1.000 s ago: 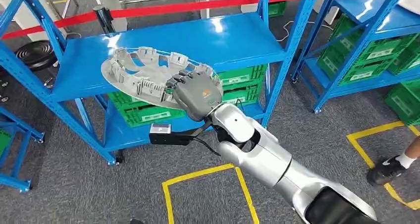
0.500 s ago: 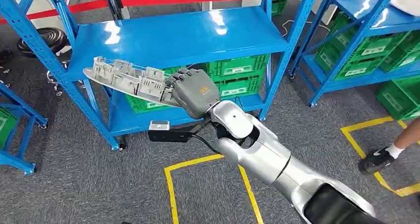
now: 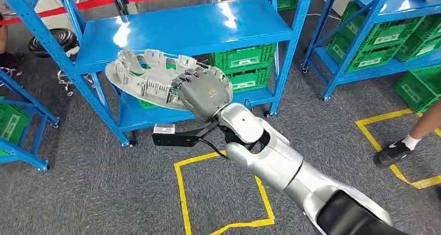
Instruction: Take the parts from the cabinet and place them on the table.
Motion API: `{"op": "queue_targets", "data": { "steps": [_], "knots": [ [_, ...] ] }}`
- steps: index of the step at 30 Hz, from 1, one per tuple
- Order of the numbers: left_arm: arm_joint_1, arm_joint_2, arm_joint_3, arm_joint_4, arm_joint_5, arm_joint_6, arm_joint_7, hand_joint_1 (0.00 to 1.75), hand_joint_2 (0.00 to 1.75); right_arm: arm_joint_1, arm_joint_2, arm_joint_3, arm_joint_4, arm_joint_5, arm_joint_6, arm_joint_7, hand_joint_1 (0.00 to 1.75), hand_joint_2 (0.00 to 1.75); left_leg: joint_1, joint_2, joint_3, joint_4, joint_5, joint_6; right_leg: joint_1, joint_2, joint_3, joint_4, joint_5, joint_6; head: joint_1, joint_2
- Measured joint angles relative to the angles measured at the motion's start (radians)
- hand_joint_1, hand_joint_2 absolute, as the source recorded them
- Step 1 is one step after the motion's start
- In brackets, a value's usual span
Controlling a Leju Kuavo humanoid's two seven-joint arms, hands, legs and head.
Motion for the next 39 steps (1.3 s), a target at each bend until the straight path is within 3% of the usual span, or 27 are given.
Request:
{"op": "queue_targets", "data": {
  "steps": [1, 2, 3, 6, 7, 8, 10, 11, 12, 13, 15, 16, 17, 18, 20, 22, 24, 25, 26, 27, 28, 30, 31, 33, 37, 38, 39],
  "knots": [
    [-0.001, 0.000, 0.000, -0.001, 0.002, 0.002, 0.000, 0.00, 1.75, -0.002, 0.002, 0.001, 0.001, 0.000, 0.001, 0.000, 1.75, 1.75, 0.003, 0.000, 0.069, -0.089, -0.015, 0.000, 0.000, 0.000, -0.012, 0.007, 0.009, 0.006, 0.000, 0.000],
    [-0.002, -0.001, 0.000, -0.001, 0.003, 0.003, 0.000, 0.00, 1.75, -0.003, 0.003, 0.001, 0.001, 0.000, 0.001, 0.000, 1.75, 1.75, 0.000, -0.001, 0.122, -0.162, -0.058, 0.001, 0.003, 0.001, -0.023, 0.011, 0.013, 0.011, -0.002, 0.000],
    [-0.002, 0.000, 0.000, -0.001, 0.004, 0.005, 0.000, 0.00, 1.75, -0.004, 0.006, 0.002, 0.003, 0.000, 0.002, -0.001, 1.75, 1.75, -0.007, -0.004, 0.140, -0.211, -0.081, 0.021, 0.004, 0.000, -0.028, 0.014, 0.026, 0.018, 0.001, 0.000],
    [0.003, -0.002, 0.005, 0.000, 0.006, 0.006, 0.000, 0.00, 1.75, -0.006, 0.011, 0.002, 0.010, 0.001, 0.005, -0.001, 1.75, 1.75, -0.007, -0.001, 0.110, -0.211, -0.054, 0.049, 0.002, 0.000, -0.034, 0.001, 0.059, 0.038, 0.001, 0.000],
    [0.003, -0.004, 0.006, 0.001, 0.006, 0.006, 0.000, 0.00, 1.75, -0.008, 0.012, 0.002, 0.013, 0.001, 0.005, -0.001, 1.75, 1.75, -0.004, 0.004, 0.109, -0.211, -0.042, 0.059, -0.004, 0.003, -0.042, 0.011, 0.032, 0.043, 0.000, 0.000],
    [0.003, -0.003, 0.007, 0.000, 0.008, 0.006, 0.000, 0.00, 1.75, -0.011, 0.013, 0.002, 0.016, 0.002, 0.007, 0.000, 1.75, 1.75, -0.004, 0.003, 0.093, -0.212, -0.029, 0.065, -0.003, 0.005, -0.058, 0.047, -0.027, 0.049, 0.002, 0.000],
    [0.002, -0.004, 0.008, -0.001, 0.009, 0.006, -0.003, 0.00, 1.75, -0.017, 0.017, 0.003, 0.020, 0.003, 0.013, 0.000, 1.75, 1.75, -0.004, 0.003, 0.061, -0.210, -0.002, 0.071, -0.005, 0.005, -0.095, 0.196, -0.154, 0.057, 0.001, 0.000],
    [0.002, -0.005, 0.010, 0.000, 0.010, 0.006, -0.003, 0.00, 1.75, -0.017, 0.019, 0.003, 0.021, 0.004, 0.015, 0.000, 1.75, 1.75, -0.004, 0.003, 0.044, -0.209, 0.010, 0.071, -0.005, 0.005, -0.106, 0.267, -0.184, 0.059, 0.002, 0.000],
    [0.002, -0.006, 0.012, 0.000, 0.013, 0.006, -0.003, 0.00, 1.75, -0.017, 0.022, 0.005, 0.023, 0.006, 0.016, 0.000, 1.75, 1.75, -0.004, 0.003, 0.027, -0.207, 0.023, 0.070, -0.005, 0.005, -0.108, 0.315, -0.183, 0.059, 0.002, 0.000],
    [0.003, -0.007, 0.015, 0.000, 0.017, 0.006, -0.004, 0.00, 1.75, -0.018, 0.024, 0.008, 0.025, 0.007, 0.019, 0.000, 1.75, 1.75, -0.004, 0.003, 0.007, -0.204, 0.036, 0.068, -0.005, 0.005, -0.090, 0.327, -0.151, 0.058, 0.002, 0.000],
    [0.003, -0.008, 0.018, 0.000, 0.019, 0.008, -0.006, 0.00, 1.75, -0.023, 0.027, 0.014, 0.027, 0.008, 0.026, 0.000, 1.75, 1.75, -0.004, 0.003, -0.027, -0.200, 0.059, 0.064, -0.004, 0.006, -0.002, 0.241, -0.086, 0.050, 0.002, 0.000],
    [0.003, -0.009, 0.022, 0.000, 0.021, 0.010, -0.006, 0.00, 1.75, -0.027, 0.028, 0.017, 0.027, 0.009, 0.028, 0.000, 1.75, 1.75, -0.004, 0.002, -0.040, -0.198, 0.072, 0.060, -0.002, 0.006, 0.069, 0.156, -0.087, 0.042, 0.001, 0.000],
    [0.004, -0.010, 0.024, 0.000, 0.021, 0.016, -0.006, 0.00, 1.75, -0.033, 0.032, 0.020, 0.027, 0.010, 0.030, 0.001, 1.75, 1.75, -0.005, 0.002, -0.047, -0.196, 0.080, 0.055, 0.003, 0.007, 0.146, 0.065, -0.130, 0.033, 0.001, 0.000],
    [0.005, -0.009, 0.024, 0.000, 0.023, 0.019, -0.006, 0.00, 1.75, -0.039, 0.037, 0.021, 0.027, 0.010, 0.031, 0.001, 1.75, 1.75, -0.008, 0.003, -0.053, -0.196, 0.090, 0.049, 0.008, 0.007, 0.186, -0.019, -0.162, 0.028, 0.000, 0.000],
    [0.006, -0.008, 0.026, 0.000, 0.025, 0.025, -0.006, 0.00, 1.75, -0.047, 0.042, 0.026, 0.030, 0.010, 0.031, 0.002, 1.75, 1.75, -0.003, 0.005, -0.055, -0.212, 0.120, 0.034, 0.014, 0.008, 0.165, -0.010, -0.147, 0.024, 0.006, 0.000],
    [0.013, -0.002, 0.031, 0.000, 0.026, 0.026, -0.007, 0.00, 1.75, -0.047, 0.043, 0.030, 0.033, 0.010, 0.031, 0.005, 1.75, 1.75, 0.000, 0.003, -0.062, -0.217, 0.126, 0.023, 0.002, 0.000, 0.149, -0.022, -0.117, 0.006, 0.006, 0.000],
    [0.019, -0.001, 0.031, 0.001, 0.026, 0.027, -0.007, 0.00, 1.75, -0.045, 0.049, 0.032, 0.034, 0.015, 0.030, 0.010, 1.75, 1.75, -0.001, 0.002, -0.087, -0.143, 0.005, 0.016, 0.003, 0.000, 0.124, -0.022, -0.092, -0.008, 0.000, 0.000],
    [0.020, 0.000, 0.032, 0.001, 0.026, 0.027, -0.007, 0.00, 1.75, -0.043, 0.050, 0.034, 0.034, 0.016, 0.030, 0.011, 1.75, 1.75, -0.001, 0.002, -0.101, -0.061, -0.064, 0.011, 0.004, 0.000, 0.106, -0.021, -0.076, -0.009, 0.000, 0.000],
    [0.019, 0.000, 0.032, 0.001, 0.026, 0.028, -0.007, 0.00, 1.75, -0.040, 0.050, 0.034, 0.035, 0.017, 0.030, 0.012, 1.75, 1.75, -0.001, 0.002, -0.111, 0.007, -0.100, 0.008, 0.005, 0.000, 0.091, -0.020, -0.064, -0.009, 0.000, 0.000],
    [0.019, 0.001, 0.032, 0.001, 0.026, 0.029, -0.007, 0.00, 1.75, -0.037, 0.050, 0.035, 0.037, 0.018, 0.030, 0.012, 1.75, 1.75, -0.001, 0.002, -0.116, 0.070, -0.106, 0.005, 0.006, -0.001, 0.072, -0.018, -0.050, -0.008, 0.000, 0.000],
    [0.020, 0.002, 0.032, 0.001, 0.026, 0.029, -0.007, 0.00, 1.75, -0.035, 0.050, 0.035, 0.039, 0.018, 0.030, 0.012, 1.75, 1.75, -0.001, 0.002, -0.107, 0.096, -0.082, 0.004, 0.006, -0.001, 0.052, -0.014, -0.039, -0.007, 0.000, 0.000],
    [0.019, 0.004, 0.033, 0.001, 0.025, 0.029, -0.006, 0.00, 1.75, -0.034, 0.050, 0.036, 0.042, 0.019, 0.030, 0.015, 1.75, 1.75, 0.000, 0.002, -0.036, 0.040, -0.005, 0.005, 0.004, -0.001, 0.012, -0.005, -0.014, -0.002, -0.001, 0.000],
    [0.018, 0.005, 0.034, 0.000, 0.026, 0.029, -0.006, 0.00, 1.75, -0.034, 0.049, 0.036, 0.042, 0.019, 0.030, 0.016, 1.75, 1.75, 0.000, 0.002, 0.027, -0.035, 0.002, 0.007, 0.003, 0.000, -0.005, 0.000, -0.003, 0.003, 0.000, 0.000],
    [0.014, 0.005, 0.038, -0.001, 0.027, 0.029, -0.008, 0.00, 1.75, -0.035, 0.049, 0.036, 0.042, 0.019, 0.030, 0.016, 1.75, 1.75, -0.007, -0.001, 0.149, -0.215, -0.082, 0.015, 0.007, 0.000, -0.023, 0.010, 0.012, 0.013, 0.001, 0.000],
    [0.017, 0.003, 0.041, 0.001, 0.029, 0.029, -0.008, 0.00, 1.75, -0.029, 0.047, 0.037, 0.044, 0.019, 0.029, 0.015, 1.75, 1.75, -0.004, 0.004, 0.114, -0.219, -0.053, 0.057, 0.004, 0.002, -0.036, 0.000, 0.050, 0.037, 0.000, 0.000],
    [0.017, 0.003, 0.042, 0.001, 0.030, 0.029, -0.009, 0.00, 1.75, -0.028, 0.047, 0.037, 0.045, 0.019, 0.029, 0.015, 1.75, 1.75, -0.005, 0.008, 0.106, -0.217, -0.042, 0.063, 0.002, 0.006, -0.045, 0.019, 0.006, 0.043, 0.002, 0.000],
    [0.017, 0.005, 0.043, 0.000, 0.032, 0.030, -0.010, 0.00, 1.75, -0.028, 0.046, 0.037, 0.045, 0.019, 0.028, 0.015, 1.75, 1.75, -0.005, 0.007, 0.091, -0.216, -0.028, 0.070, 0.001, 0.006, -0.061, 0.071, -0.065, 0.048, 0.003, 0.000]
  ]
}}
